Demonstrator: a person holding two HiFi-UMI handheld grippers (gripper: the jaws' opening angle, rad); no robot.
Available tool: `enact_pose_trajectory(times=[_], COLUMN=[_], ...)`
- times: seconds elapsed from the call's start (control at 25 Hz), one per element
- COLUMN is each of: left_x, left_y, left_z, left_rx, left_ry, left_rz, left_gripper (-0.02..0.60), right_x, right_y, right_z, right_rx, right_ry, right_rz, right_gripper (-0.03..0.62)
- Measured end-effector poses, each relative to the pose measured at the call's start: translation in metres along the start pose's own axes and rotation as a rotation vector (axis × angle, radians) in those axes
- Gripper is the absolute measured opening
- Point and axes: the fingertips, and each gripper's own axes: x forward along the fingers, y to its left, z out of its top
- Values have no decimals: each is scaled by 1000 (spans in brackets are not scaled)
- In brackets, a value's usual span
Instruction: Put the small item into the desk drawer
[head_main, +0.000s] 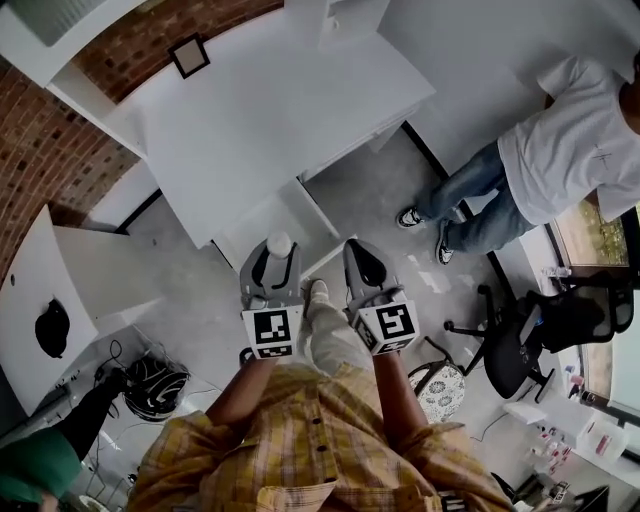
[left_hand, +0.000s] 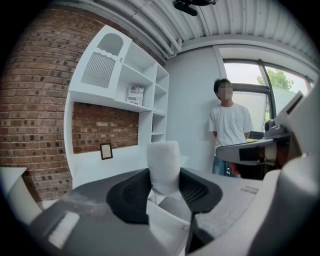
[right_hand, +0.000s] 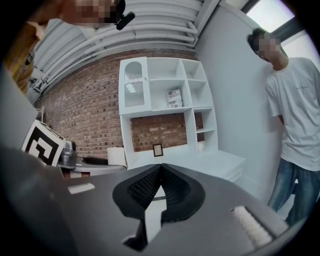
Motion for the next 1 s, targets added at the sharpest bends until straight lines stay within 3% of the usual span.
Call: enact_pose_trajectory(times=[0.4, 1.0], left_x=[41, 96], left_y=[8, 38], left_z=[-59, -157], left_rx=[-26, -110], left_ry=[145, 372], left_rz=[53, 107], left_gripper=[178, 177], right_x=[37, 76], right_y=[-28, -47], right_z=[-59, -124], right_rx=[49, 77], right_ry=[112, 201], right_rz=[41, 82], right_gripper=[-6, -6])
